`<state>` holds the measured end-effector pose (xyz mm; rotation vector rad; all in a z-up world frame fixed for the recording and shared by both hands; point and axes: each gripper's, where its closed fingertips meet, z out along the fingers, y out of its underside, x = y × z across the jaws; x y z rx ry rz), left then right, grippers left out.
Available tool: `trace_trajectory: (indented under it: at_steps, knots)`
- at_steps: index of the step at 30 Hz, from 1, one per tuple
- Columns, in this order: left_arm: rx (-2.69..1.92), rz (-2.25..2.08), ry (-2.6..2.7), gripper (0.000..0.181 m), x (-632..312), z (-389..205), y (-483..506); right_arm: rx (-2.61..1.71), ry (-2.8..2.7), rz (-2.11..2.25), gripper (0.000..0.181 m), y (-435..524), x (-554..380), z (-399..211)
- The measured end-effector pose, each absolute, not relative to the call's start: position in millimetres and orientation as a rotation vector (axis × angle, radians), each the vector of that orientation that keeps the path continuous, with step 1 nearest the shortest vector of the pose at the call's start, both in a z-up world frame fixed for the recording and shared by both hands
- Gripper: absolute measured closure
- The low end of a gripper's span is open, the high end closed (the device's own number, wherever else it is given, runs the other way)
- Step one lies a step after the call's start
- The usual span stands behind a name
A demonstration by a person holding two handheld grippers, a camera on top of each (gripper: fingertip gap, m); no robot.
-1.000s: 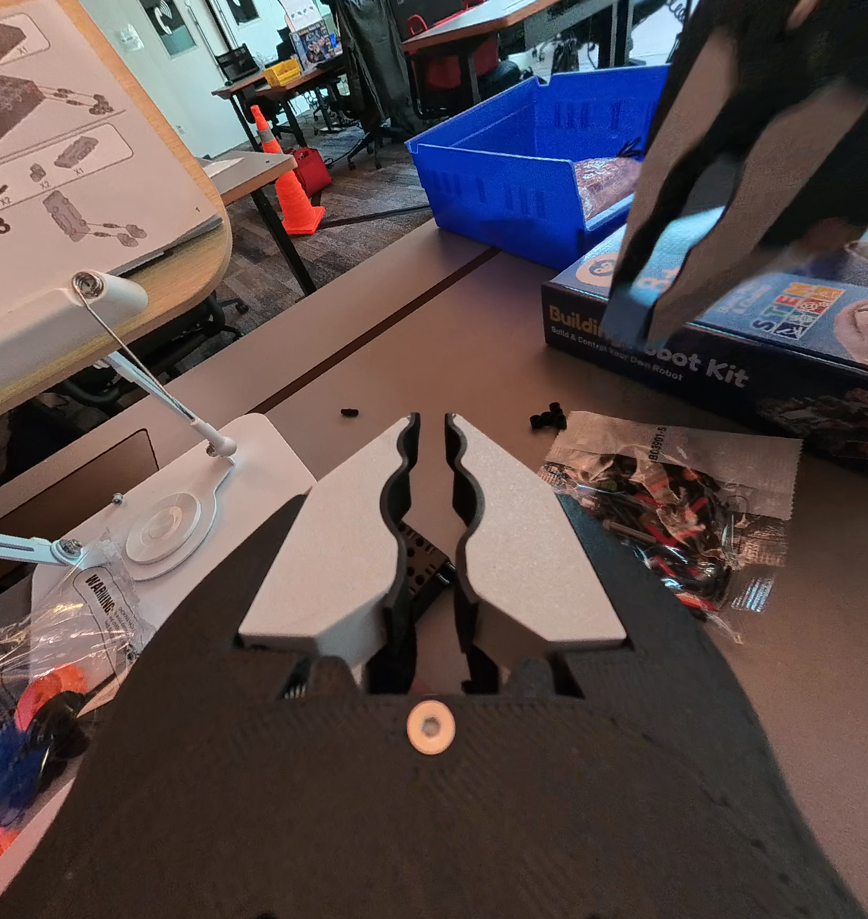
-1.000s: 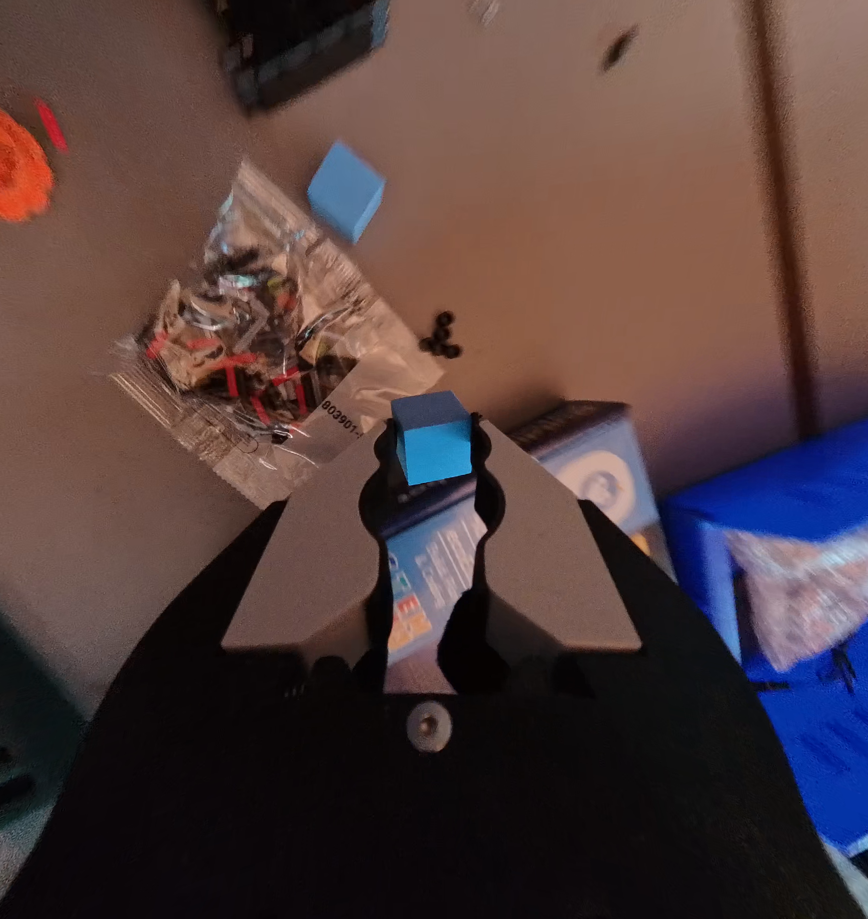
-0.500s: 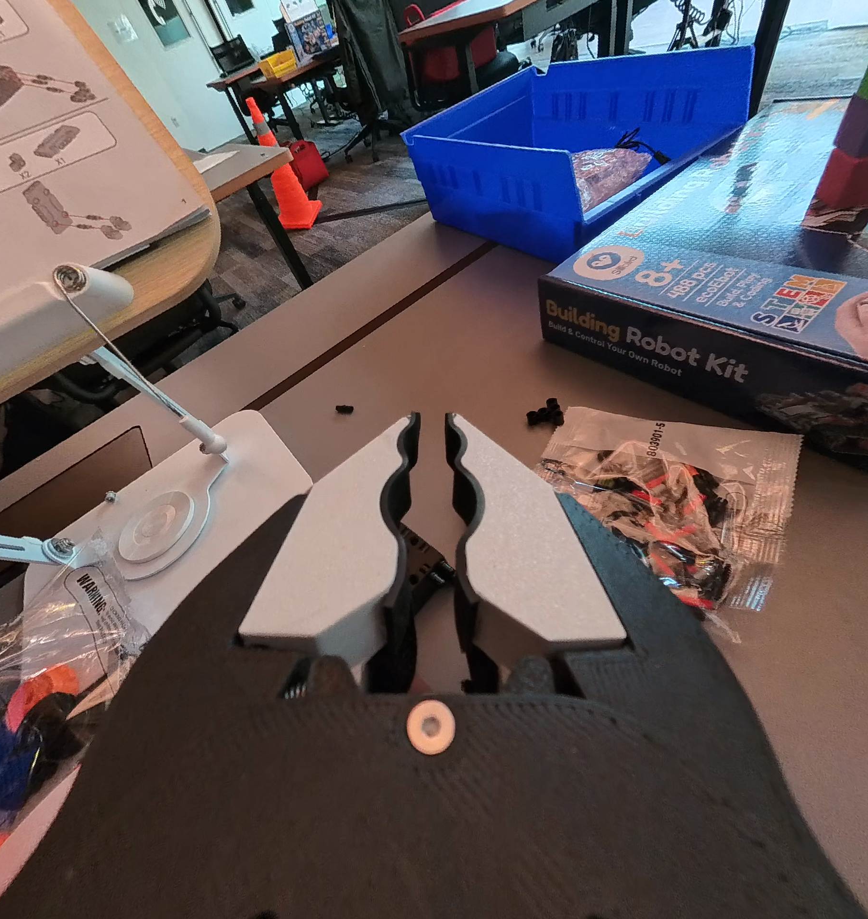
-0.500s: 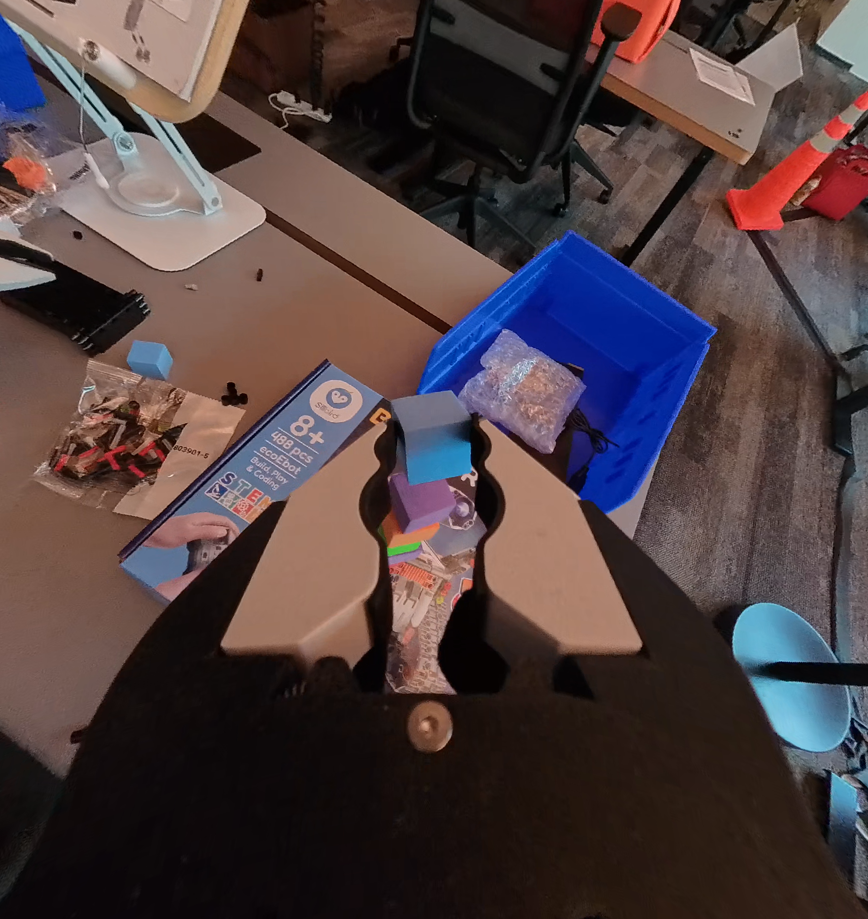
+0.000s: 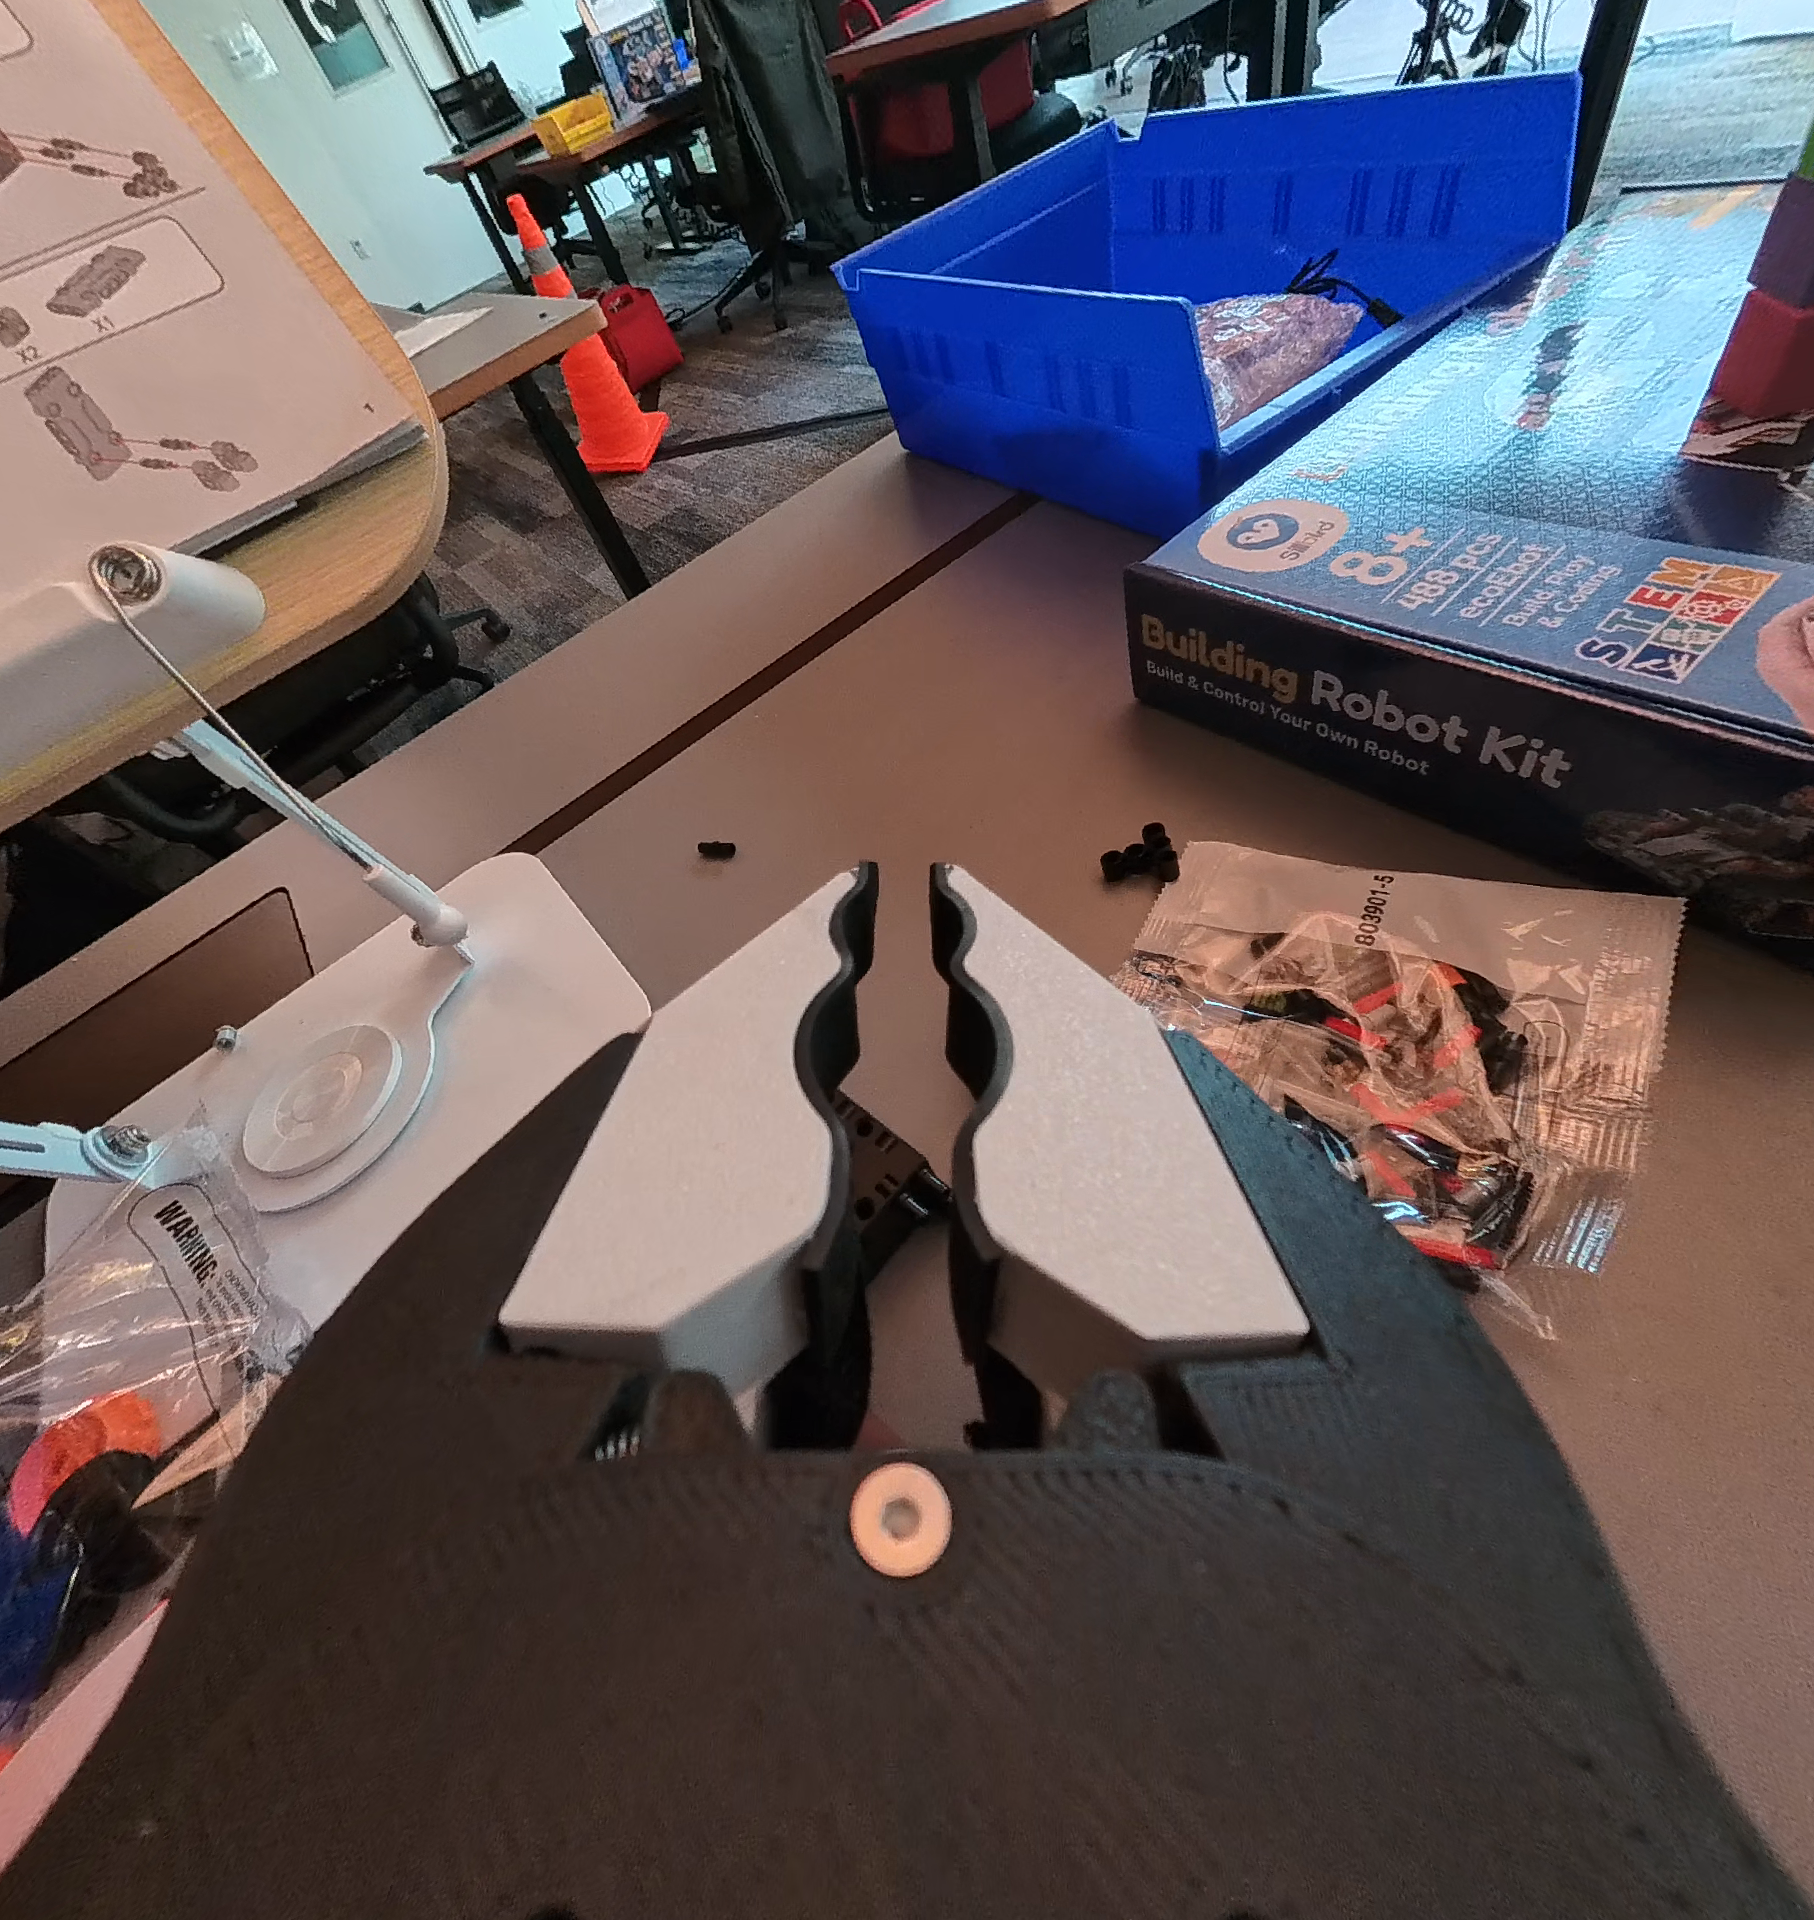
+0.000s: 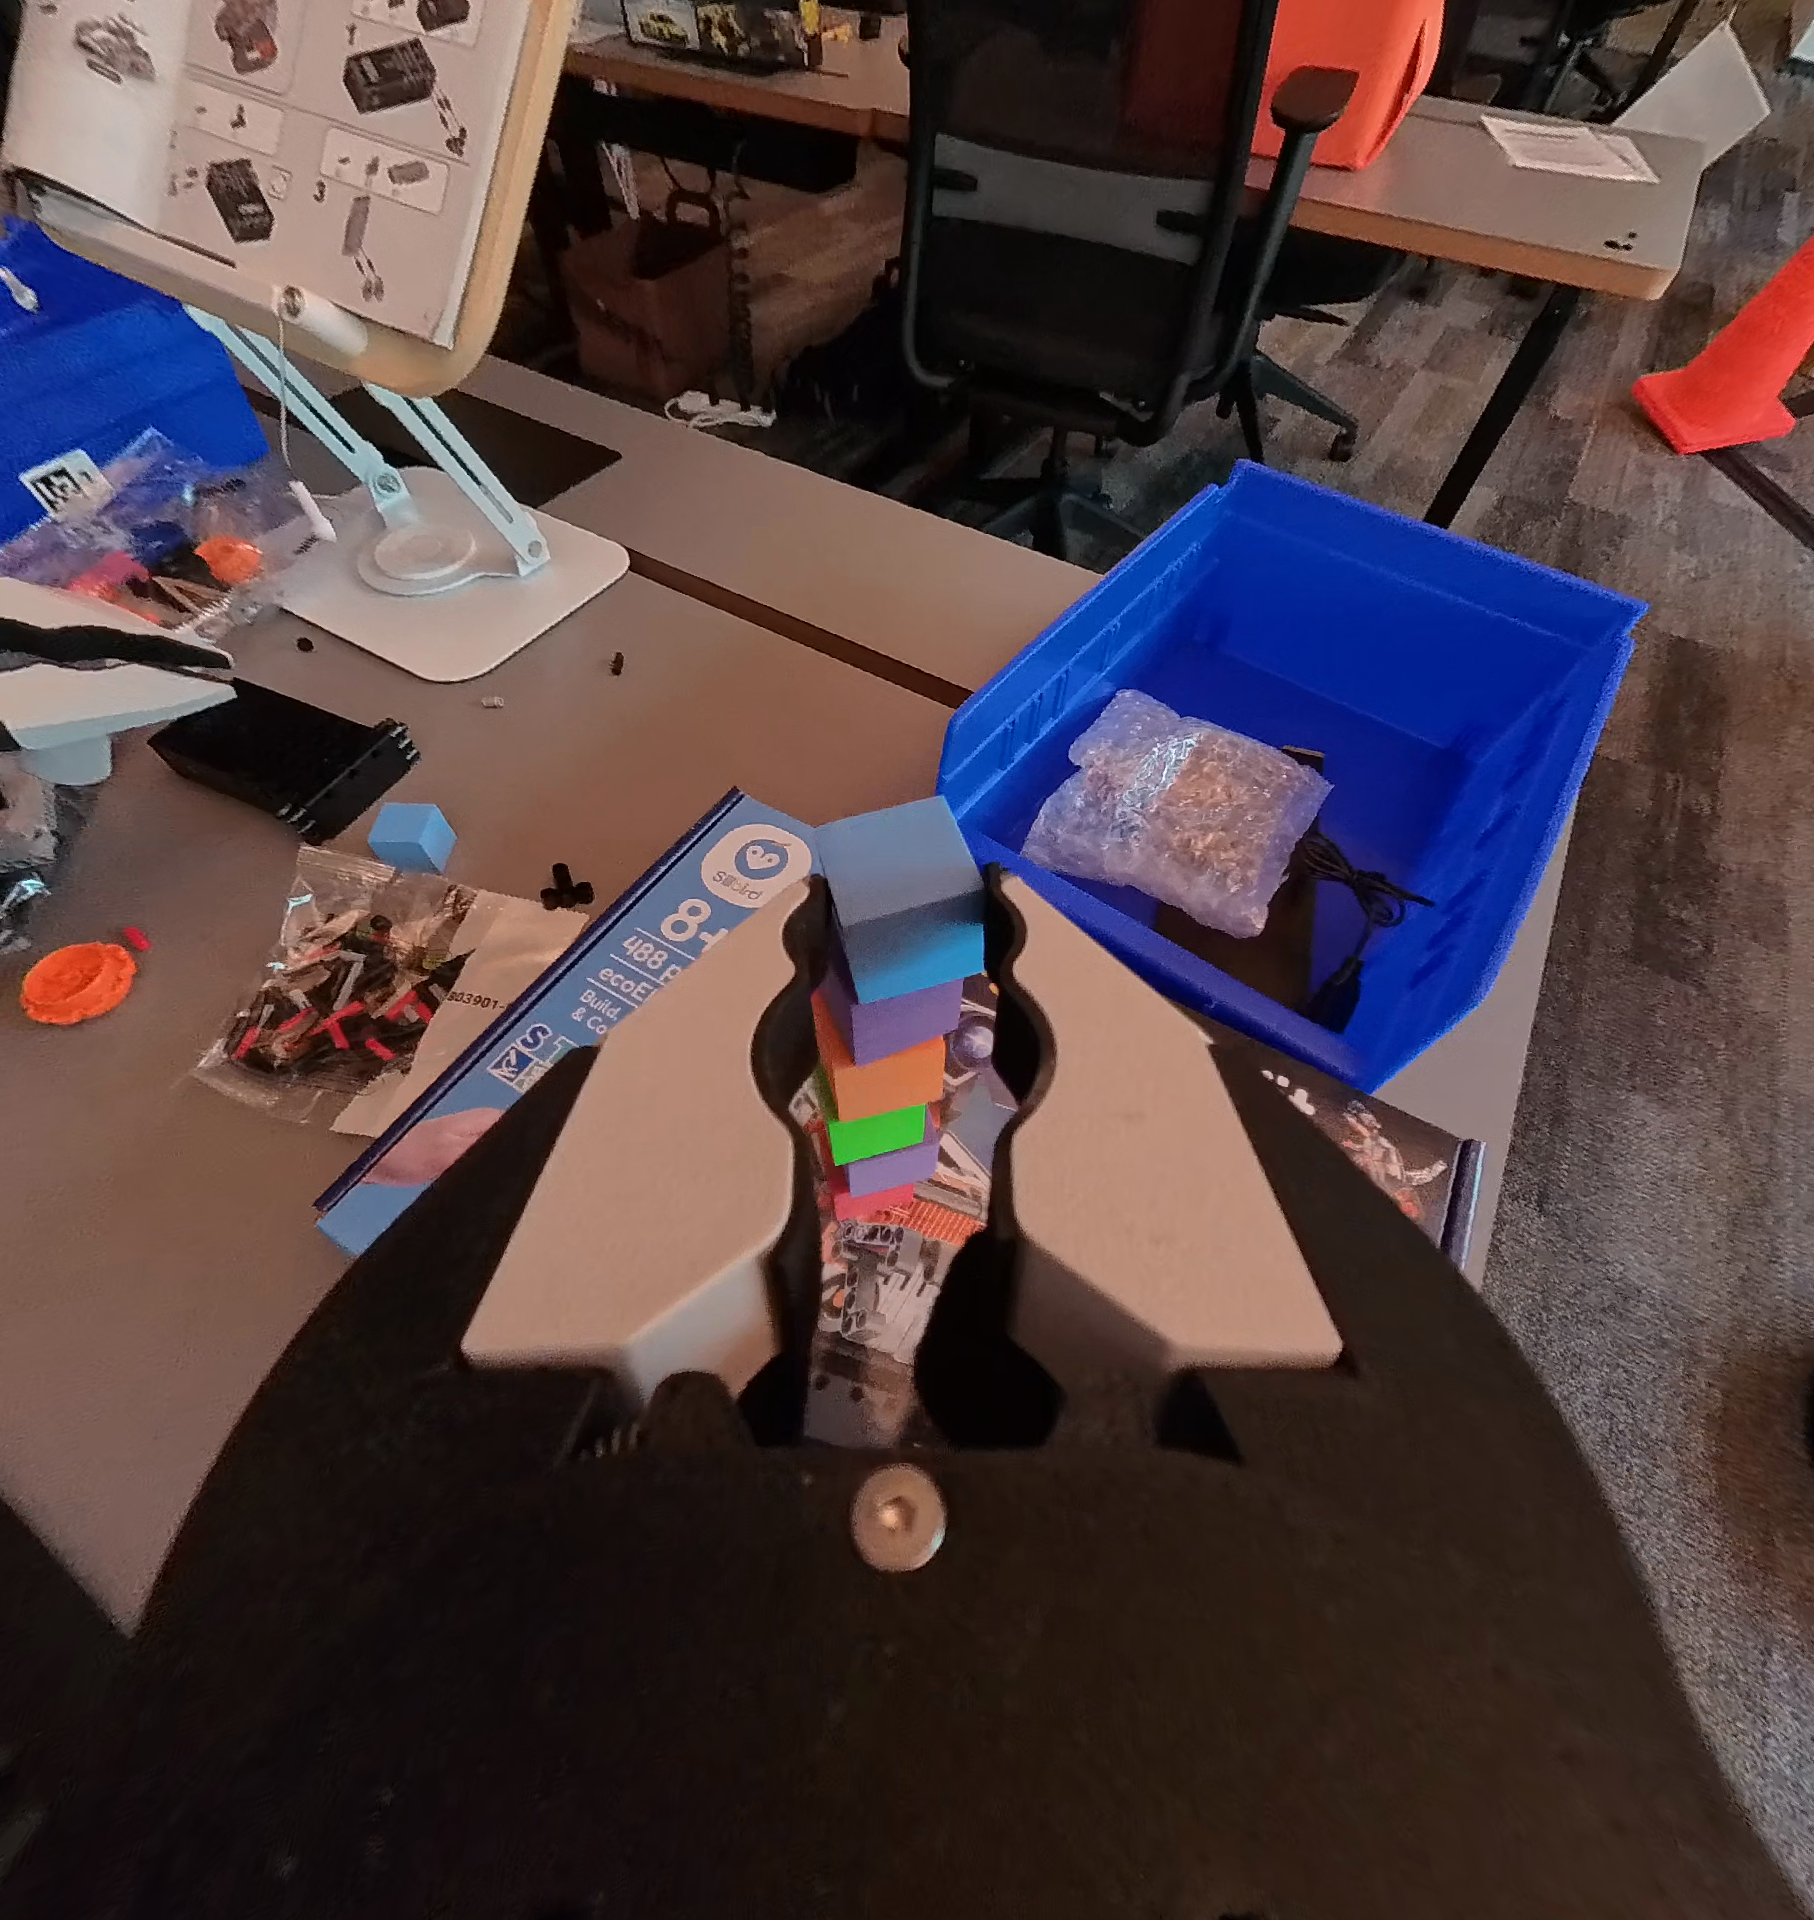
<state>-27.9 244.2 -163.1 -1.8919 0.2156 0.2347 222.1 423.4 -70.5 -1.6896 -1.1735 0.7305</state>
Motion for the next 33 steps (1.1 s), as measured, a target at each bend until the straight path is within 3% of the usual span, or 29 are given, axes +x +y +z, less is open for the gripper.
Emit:
trace_trajectory:
  at_steps: [16, 22, 33]
  knots:
    - [-1.89, 0.235, 0.21, 0.173, -28.6, -162.5, 244.2, -1.644, -1.125, 0.707, 0.146, 418.3, 233.9, -56.0]
    - [-1.882, 0.247, 0.192, 0.173, -32.3, -160.4, 244.9, -1.491, -1.301, 0.655, 0.145, 353.8, 189.0, -34.1]
    - [-1.85, 0.251, 0.117, 0.173, -48.5, -150.5, 239.0, -1.572, -2.003, 0.556, 0.135, 272.4, 12.5, -203.3]
